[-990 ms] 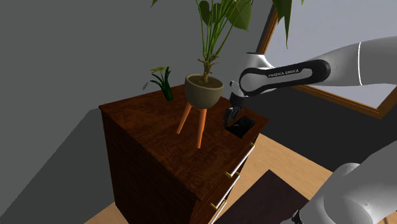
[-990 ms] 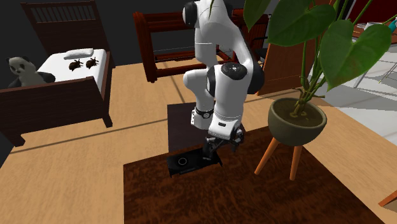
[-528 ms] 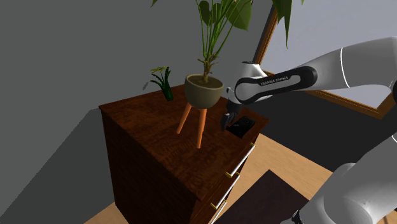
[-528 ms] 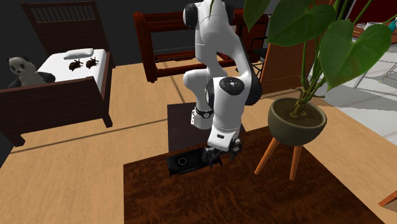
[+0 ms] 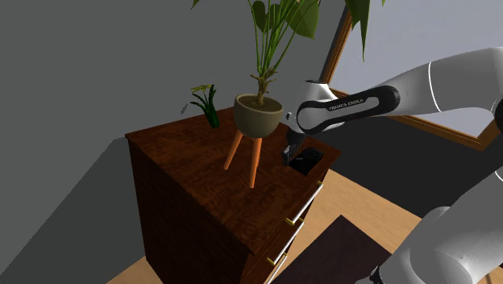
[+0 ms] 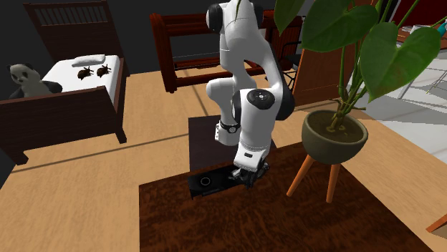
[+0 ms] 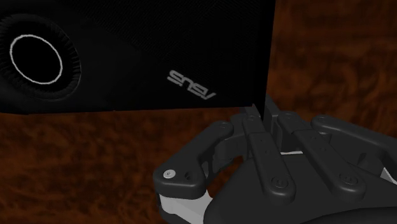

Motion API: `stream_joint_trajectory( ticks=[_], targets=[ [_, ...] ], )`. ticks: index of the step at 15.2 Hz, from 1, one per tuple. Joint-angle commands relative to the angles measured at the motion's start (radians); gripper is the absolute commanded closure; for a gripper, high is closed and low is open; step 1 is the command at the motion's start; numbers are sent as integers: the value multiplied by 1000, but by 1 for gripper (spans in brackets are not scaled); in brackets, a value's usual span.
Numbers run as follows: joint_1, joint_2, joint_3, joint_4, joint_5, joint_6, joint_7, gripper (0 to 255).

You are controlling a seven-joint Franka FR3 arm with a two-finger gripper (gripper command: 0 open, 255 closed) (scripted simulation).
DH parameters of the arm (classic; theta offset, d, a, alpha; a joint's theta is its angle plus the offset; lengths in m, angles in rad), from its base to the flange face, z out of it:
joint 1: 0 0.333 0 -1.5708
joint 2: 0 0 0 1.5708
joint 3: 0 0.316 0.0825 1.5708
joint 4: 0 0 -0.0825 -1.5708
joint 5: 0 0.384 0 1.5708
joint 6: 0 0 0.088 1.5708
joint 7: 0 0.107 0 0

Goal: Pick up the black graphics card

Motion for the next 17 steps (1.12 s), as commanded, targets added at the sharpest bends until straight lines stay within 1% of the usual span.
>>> stream_joint_trajectory(
  ticks=[1,4,17],
  targets=[
    [-1,0,-1,-1,0,0,0,255],
    [0,-1,0,-2,-1,-1,0,255],
    [0,-77,1,102,-2,-181,0,255]
  ],
)
